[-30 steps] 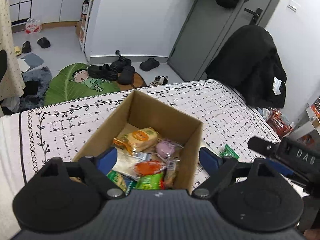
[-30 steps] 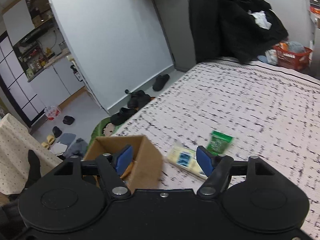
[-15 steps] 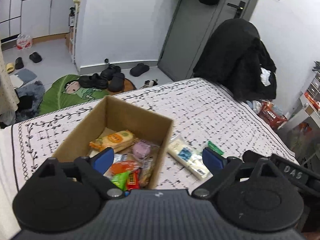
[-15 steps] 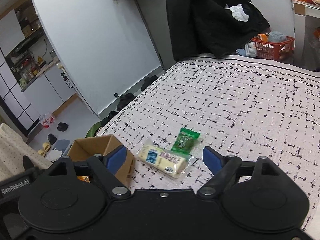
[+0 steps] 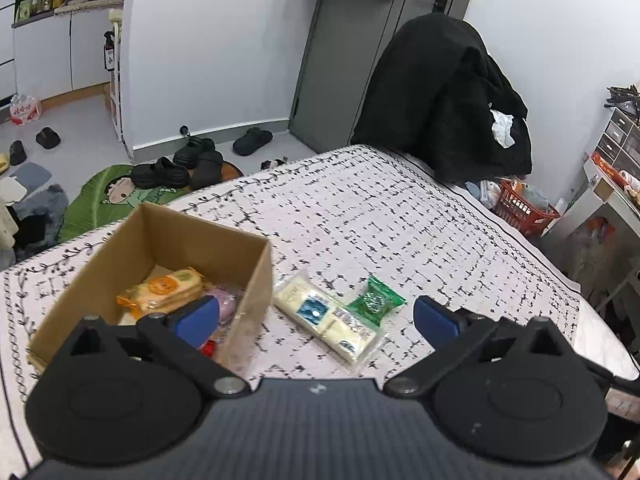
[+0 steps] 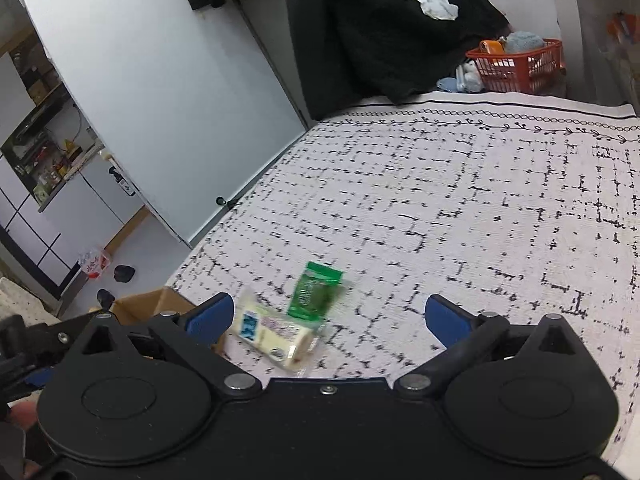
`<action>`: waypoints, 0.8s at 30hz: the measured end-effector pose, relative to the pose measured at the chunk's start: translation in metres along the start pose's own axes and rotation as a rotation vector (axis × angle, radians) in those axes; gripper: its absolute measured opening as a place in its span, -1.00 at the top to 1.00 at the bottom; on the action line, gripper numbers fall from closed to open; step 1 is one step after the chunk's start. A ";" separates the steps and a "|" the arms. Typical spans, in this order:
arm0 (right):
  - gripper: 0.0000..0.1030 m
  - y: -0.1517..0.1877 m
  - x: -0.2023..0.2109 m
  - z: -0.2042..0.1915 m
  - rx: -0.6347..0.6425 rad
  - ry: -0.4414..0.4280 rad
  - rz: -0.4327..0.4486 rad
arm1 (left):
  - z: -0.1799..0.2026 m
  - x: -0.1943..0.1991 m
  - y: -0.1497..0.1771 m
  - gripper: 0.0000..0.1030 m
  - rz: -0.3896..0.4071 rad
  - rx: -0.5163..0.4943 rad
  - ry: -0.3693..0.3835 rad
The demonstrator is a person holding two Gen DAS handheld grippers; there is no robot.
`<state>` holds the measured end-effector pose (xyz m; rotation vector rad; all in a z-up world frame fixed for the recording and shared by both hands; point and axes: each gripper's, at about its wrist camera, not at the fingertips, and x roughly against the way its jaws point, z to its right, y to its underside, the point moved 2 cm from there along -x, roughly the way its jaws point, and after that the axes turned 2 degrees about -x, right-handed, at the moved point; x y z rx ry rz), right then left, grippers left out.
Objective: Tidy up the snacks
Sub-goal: 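Move both tools back to the white bread packet and green candy packet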
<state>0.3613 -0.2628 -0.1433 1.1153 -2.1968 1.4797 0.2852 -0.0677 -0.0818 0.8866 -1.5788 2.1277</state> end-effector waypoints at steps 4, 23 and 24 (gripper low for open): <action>-1.00 0.000 -0.007 0.018 -0.048 -0.028 -0.004 | 0.012 -0.011 0.001 -1.00 -0.004 0.003 -0.017; -1.00 -0.016 -0.062 0.071 -0.245 -0.104 -0.069 | 0.035 -0.085 0.014 -0.96 -0.028 0.106 -0.067; -1.00 -0.016 -0.065 0.071 -0.244 -0.110 -0.075 | 0.035 -0.090 0.014 -0.95 -0.035 0.111 -0.073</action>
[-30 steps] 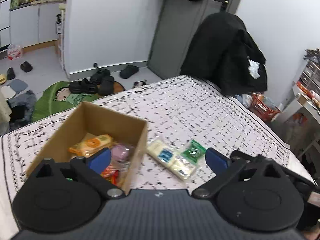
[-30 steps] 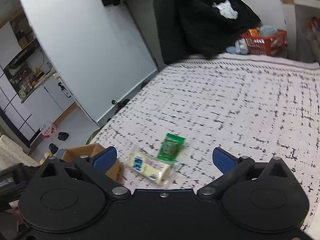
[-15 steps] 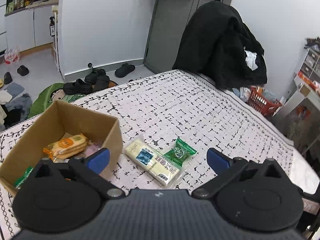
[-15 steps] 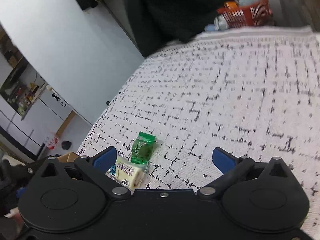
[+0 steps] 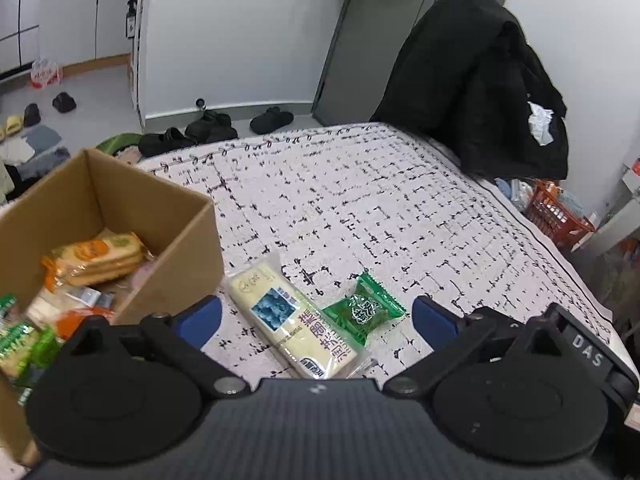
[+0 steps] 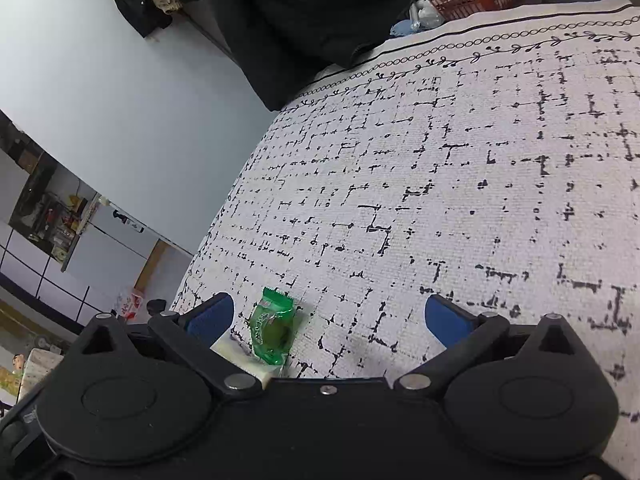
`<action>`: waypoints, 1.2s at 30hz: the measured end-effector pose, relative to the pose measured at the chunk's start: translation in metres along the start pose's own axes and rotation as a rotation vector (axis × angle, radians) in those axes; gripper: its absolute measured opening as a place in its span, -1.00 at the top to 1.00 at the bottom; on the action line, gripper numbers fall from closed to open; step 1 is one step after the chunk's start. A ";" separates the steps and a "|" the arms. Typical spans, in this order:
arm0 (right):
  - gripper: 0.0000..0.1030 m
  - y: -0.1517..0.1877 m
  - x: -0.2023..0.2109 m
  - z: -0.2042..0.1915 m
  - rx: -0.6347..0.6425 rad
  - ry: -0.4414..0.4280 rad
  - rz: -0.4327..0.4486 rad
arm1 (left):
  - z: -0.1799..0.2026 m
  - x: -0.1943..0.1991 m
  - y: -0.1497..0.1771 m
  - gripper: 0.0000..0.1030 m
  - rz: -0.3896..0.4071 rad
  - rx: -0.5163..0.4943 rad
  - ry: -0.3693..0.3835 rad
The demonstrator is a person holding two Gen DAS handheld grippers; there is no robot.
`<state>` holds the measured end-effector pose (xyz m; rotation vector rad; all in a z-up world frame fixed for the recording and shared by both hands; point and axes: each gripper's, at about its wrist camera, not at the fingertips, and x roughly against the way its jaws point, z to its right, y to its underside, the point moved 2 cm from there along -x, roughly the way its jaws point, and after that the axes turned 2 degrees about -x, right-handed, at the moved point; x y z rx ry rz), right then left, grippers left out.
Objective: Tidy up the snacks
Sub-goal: 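Move both tools back to the white bread packet and green candy packet, then grasp the white bread packet with left tool while right tool grasps the green candy packet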
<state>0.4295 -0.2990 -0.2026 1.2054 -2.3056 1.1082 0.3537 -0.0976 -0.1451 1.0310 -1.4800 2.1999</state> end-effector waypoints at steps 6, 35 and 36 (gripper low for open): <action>-0.76 0.000 -0.018 -0.005 0.042 -0.055 -0.048 | 0.003 -0.028 0.006 -0.81 -0.040 0.030 -0.038; -0.07 0.008 -0.078 -0.032 0.163 -0.178 -0.187 | -0.022 -0.052 0.025 0.20 -0.114 0.087 0.027; 0.07 0.009 -0.079 -0.032 0.170 -0.173 -0.191 | -0.023 -0.050 0.025 0.21 -0.116 0.088 0.033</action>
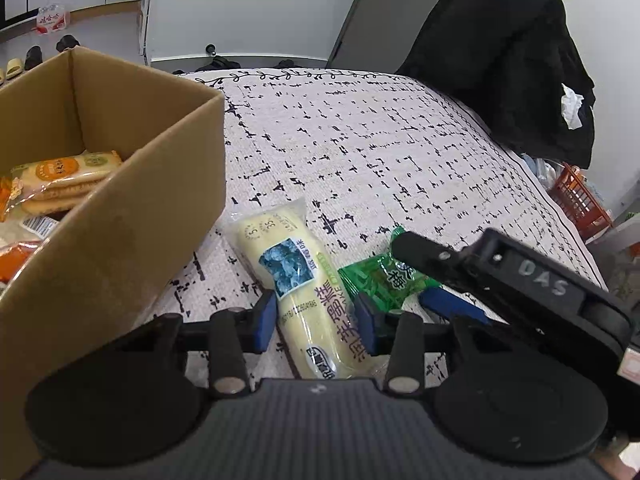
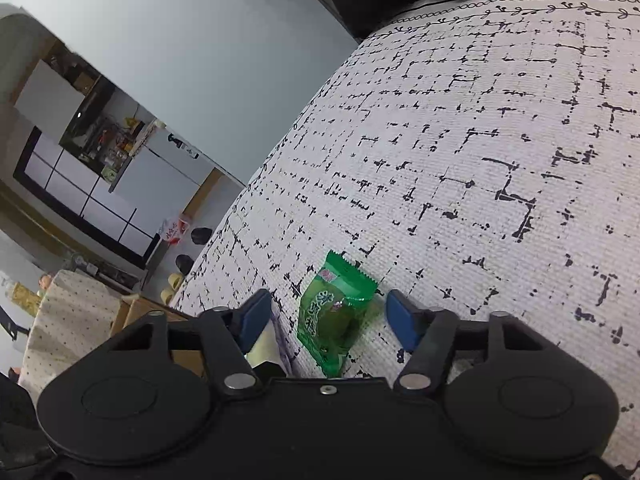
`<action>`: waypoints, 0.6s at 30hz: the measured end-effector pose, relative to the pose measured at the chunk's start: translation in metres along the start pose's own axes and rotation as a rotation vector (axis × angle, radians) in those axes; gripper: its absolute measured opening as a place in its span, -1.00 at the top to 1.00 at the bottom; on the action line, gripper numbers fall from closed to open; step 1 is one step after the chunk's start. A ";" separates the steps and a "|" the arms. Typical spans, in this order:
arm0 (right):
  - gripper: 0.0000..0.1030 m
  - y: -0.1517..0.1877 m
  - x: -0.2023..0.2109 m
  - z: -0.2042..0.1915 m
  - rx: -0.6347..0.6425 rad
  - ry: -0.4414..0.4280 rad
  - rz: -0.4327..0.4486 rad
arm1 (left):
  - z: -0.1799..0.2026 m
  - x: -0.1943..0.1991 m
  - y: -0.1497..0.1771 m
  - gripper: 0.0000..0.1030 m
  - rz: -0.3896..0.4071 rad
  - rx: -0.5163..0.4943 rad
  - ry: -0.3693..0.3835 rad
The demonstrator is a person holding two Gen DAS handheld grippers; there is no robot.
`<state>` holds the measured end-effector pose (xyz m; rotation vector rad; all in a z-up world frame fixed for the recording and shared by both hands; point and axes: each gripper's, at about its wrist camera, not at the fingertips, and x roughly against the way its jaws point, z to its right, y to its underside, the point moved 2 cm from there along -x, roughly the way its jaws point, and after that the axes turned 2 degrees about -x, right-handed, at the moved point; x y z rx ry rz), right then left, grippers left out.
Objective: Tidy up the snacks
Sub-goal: 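Grasp the white bread packet with left tool while right tool grasps the green candy packet, then carry both packets over the box and open both tools to drop them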
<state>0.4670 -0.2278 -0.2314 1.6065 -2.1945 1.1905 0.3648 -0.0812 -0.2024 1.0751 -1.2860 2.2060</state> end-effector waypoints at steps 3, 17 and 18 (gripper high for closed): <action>0.41 0.001 -0.003 0.004 -0.020 0.011 -0.015 | 0.000 0.004 0.002 0.23 -0.005 -0.008 0.007; 0.57 0.007 0.055 -0.023 0.018 0.044 0.120 | 0.004 0.058 -0.006 0.26 0.043 -0.055 0.103; 0.57 0.007 0.060 -0.027 0.021 0.047 0.133 | 0.005 0.064 -0.007 0.26 0.048 -0.062 0.112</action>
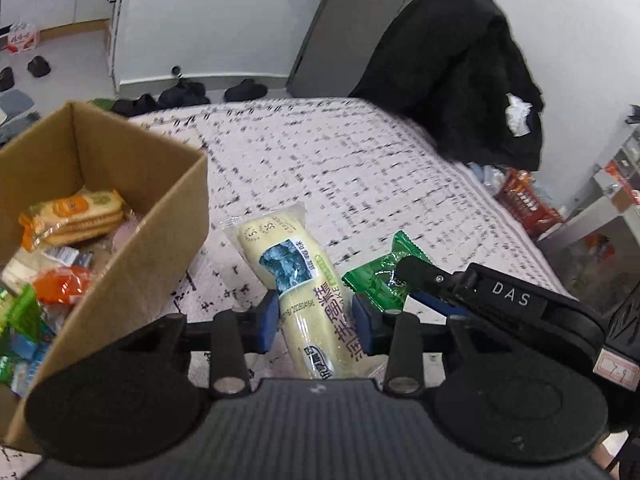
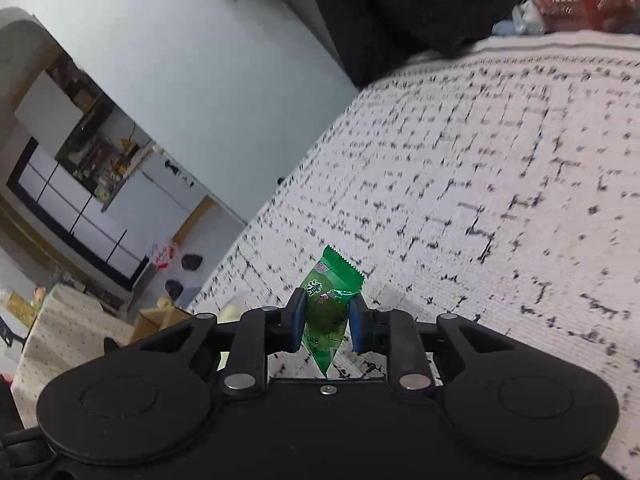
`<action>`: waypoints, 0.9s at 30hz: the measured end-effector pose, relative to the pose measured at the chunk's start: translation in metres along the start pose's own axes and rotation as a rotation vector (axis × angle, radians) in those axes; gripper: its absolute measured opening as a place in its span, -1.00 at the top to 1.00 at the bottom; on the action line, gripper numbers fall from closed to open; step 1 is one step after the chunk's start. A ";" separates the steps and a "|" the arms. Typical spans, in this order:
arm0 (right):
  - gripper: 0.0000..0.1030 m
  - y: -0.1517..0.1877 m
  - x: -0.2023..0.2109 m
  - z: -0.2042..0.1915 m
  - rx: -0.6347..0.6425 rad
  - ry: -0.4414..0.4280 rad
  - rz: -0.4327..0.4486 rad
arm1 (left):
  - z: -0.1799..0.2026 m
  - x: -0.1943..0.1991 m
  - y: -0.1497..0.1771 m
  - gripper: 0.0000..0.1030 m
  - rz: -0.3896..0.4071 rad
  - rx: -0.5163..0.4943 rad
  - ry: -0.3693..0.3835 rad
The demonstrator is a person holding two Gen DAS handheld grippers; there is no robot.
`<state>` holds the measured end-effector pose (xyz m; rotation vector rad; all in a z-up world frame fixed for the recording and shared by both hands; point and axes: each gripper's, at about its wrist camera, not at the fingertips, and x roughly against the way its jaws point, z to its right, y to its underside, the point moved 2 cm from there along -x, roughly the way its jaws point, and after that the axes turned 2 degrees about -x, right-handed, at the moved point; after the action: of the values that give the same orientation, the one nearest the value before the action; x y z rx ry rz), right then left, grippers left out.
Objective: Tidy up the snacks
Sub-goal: 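Carry both packets over the box and open both tools to drop them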
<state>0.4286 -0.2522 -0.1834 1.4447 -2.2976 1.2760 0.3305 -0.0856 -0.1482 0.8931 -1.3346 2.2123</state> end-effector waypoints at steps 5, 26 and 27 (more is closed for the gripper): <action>0.57 -0.002 0.024 -0.022 -0.011 0.015 0.068 | 0.006 0.029 -0.009 0.26 0.031 -0.041 0.040; 0.57 0.030 0.035 -0.125 0.025 -0.022 0.100 | -0.058 0.103 -0.045 0.26 0.032 -0.116 0.133; 0.57 0.032 0.032 -0.130 0.029 -0.023 0.094 | -0.063 0.105 -0.047 0.26 0.031 -0.114 0.136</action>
<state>0.3478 -0.1751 -0.1037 1.3815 -2.3980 1.3296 0.2652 -0.0069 -0.0666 0.6727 -1.4028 2.1538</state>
